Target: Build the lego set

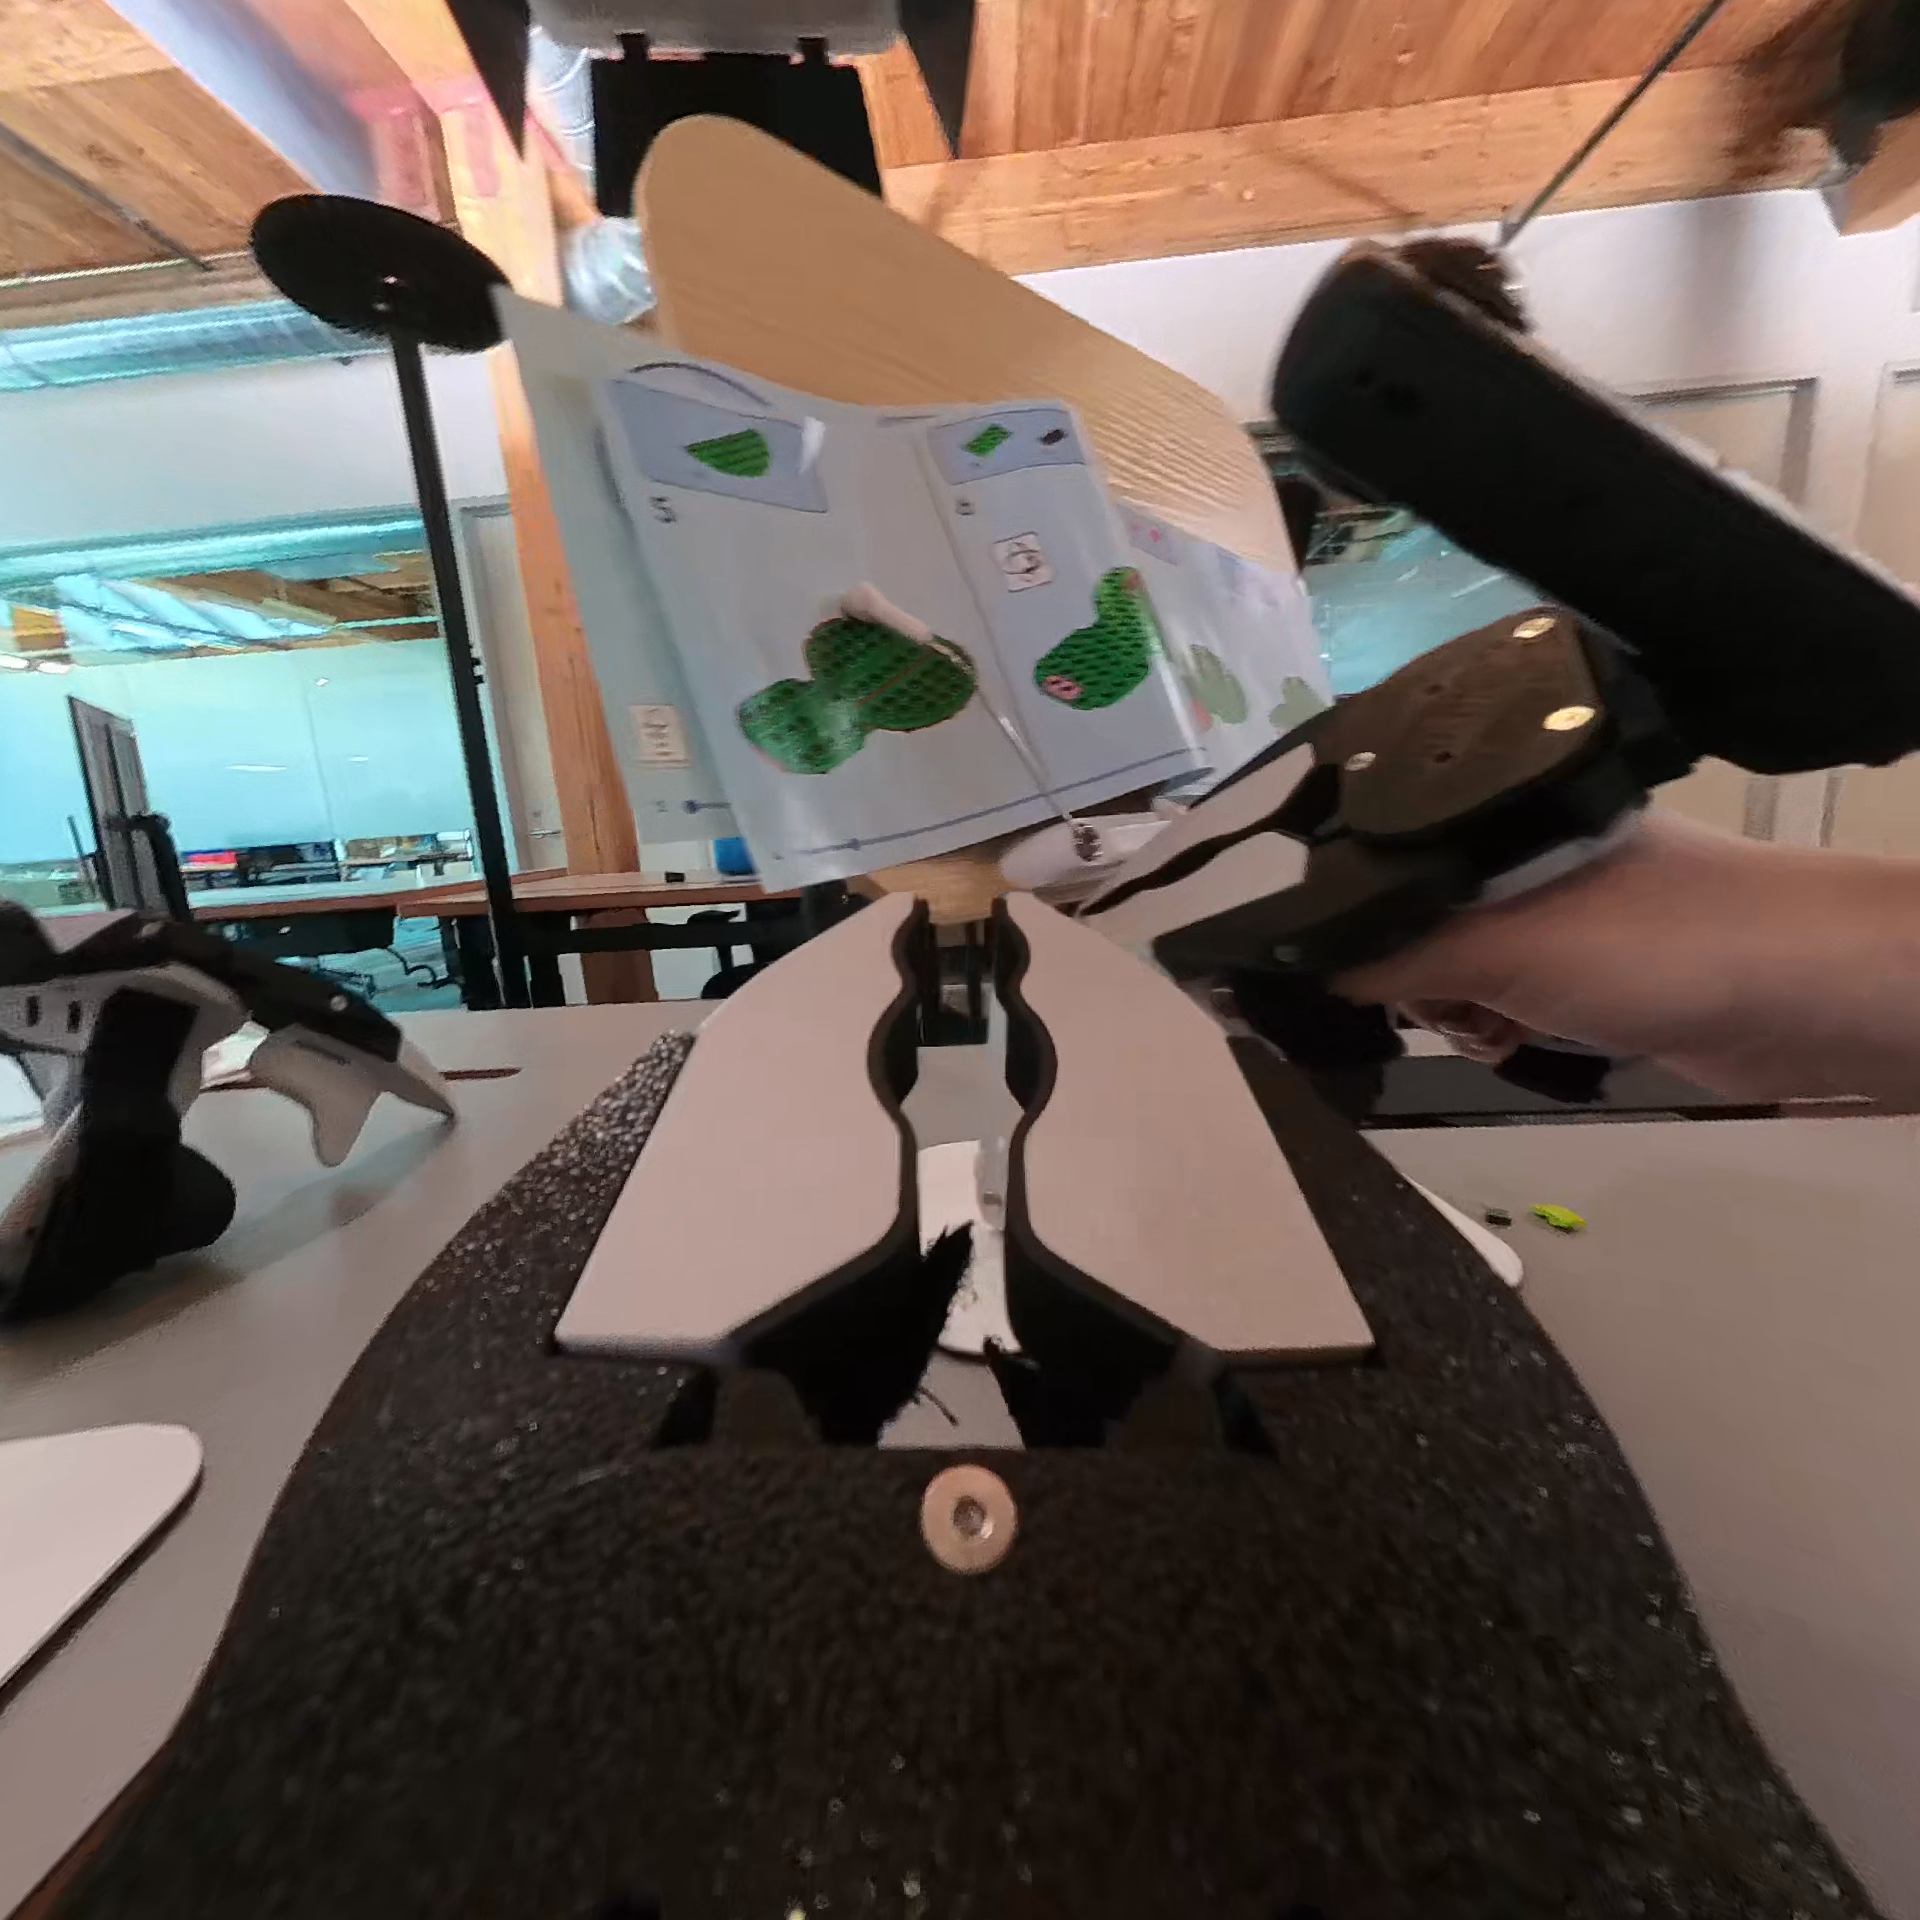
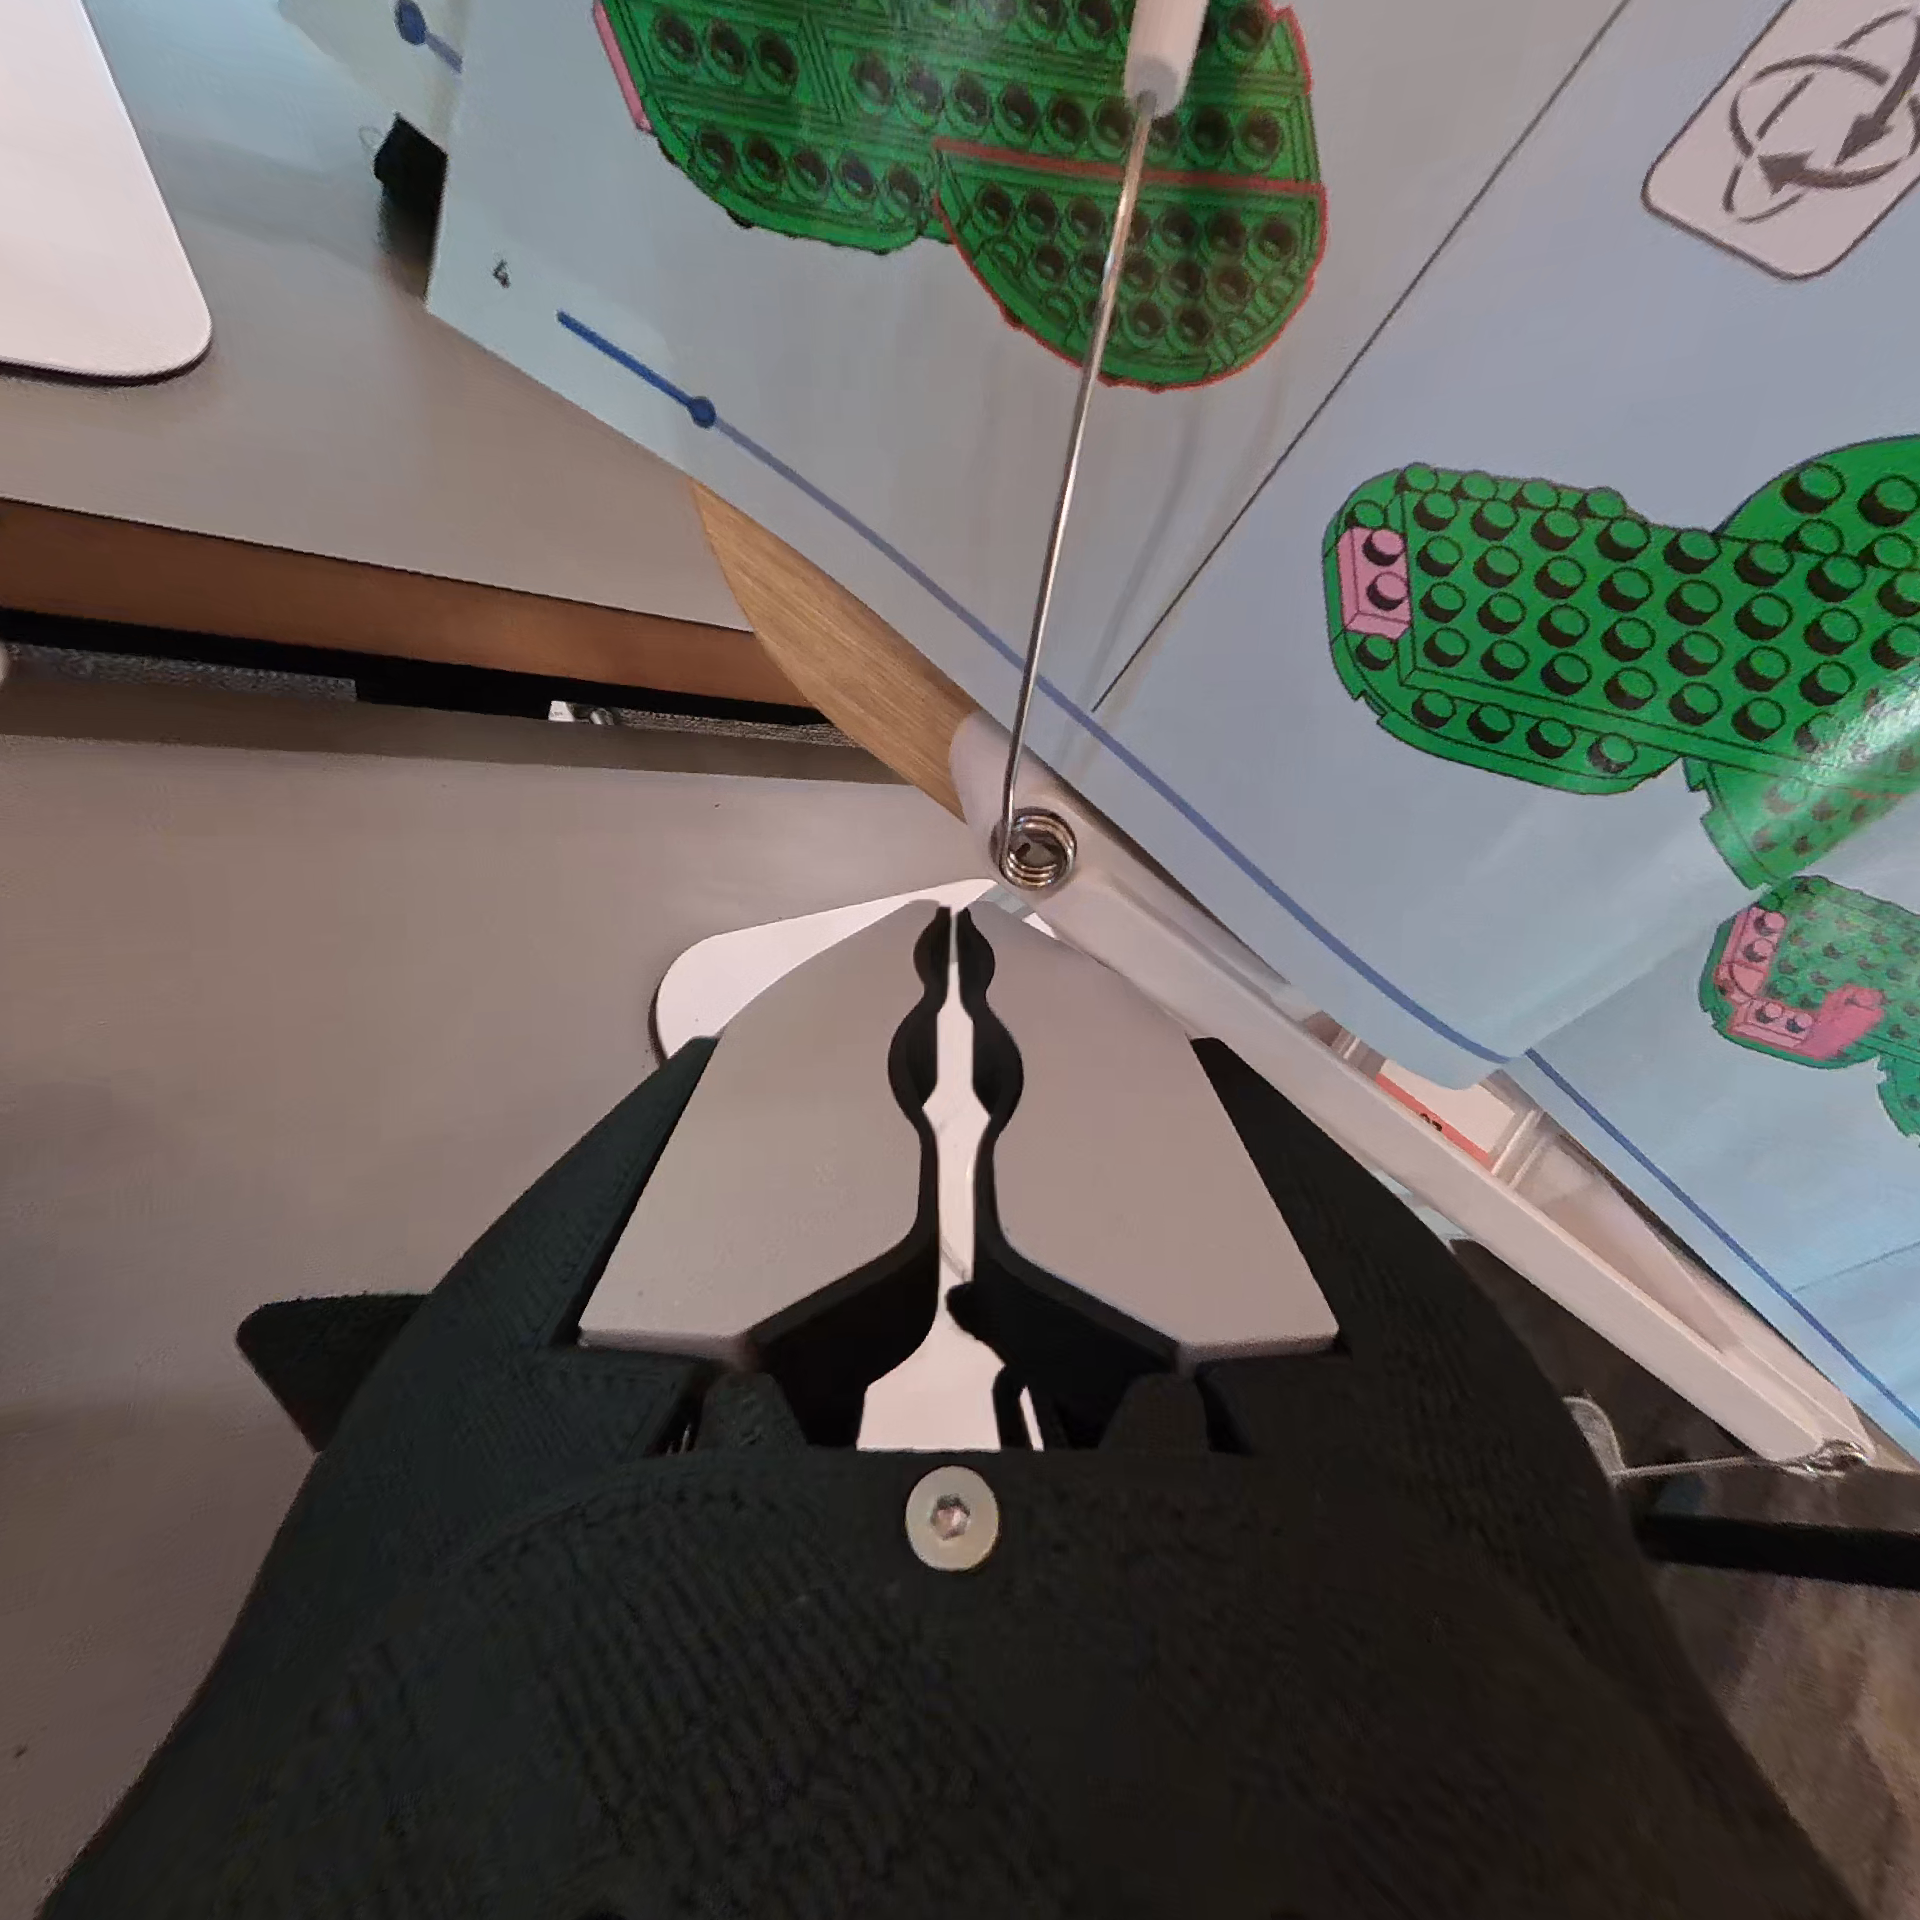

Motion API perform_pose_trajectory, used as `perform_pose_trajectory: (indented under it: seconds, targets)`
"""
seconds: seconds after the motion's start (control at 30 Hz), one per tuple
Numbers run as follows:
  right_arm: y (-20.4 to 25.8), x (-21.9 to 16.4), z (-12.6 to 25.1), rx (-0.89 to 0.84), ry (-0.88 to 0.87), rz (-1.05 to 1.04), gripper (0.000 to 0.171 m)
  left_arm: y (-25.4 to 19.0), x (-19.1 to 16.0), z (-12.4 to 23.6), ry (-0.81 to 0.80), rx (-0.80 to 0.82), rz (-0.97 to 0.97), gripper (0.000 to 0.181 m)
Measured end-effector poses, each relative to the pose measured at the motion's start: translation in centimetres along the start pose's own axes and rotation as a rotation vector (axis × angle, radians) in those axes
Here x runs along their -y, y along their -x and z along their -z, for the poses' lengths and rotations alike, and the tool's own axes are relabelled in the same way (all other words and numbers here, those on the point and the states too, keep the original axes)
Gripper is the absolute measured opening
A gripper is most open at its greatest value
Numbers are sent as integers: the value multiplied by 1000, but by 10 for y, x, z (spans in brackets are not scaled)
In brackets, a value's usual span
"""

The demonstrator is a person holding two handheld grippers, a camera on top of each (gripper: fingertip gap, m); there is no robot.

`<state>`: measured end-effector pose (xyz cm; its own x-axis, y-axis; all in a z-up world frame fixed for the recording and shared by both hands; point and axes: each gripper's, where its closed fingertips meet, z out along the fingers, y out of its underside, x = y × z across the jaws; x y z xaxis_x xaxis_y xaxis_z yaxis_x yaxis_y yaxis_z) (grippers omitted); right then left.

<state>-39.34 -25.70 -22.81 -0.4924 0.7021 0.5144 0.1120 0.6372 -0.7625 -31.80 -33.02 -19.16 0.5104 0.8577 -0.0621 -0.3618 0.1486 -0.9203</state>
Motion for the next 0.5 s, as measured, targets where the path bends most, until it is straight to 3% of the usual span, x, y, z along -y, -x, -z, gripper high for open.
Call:
perform_pose_trajectory:
  seconds: [0.1,0.23,0.27,0.33,0.5]
  targets:
    - [12,10,12,38,-93,39,4,20,0,-2,9,63,4,24]
    - [5,40,37,-124,-291,113,3,51,-2,-17,55,159,87,80]
    - [3,46,40,-145,-309,113,7,53,-4,-23,73,147,109,85]
    - [-3,56,41,-189,-314,104,18,58,-5,-34,81,122,143,84]
    - [-18,69,30,-253,-264,77,17,58,-4,-54,76,-18,259,53]
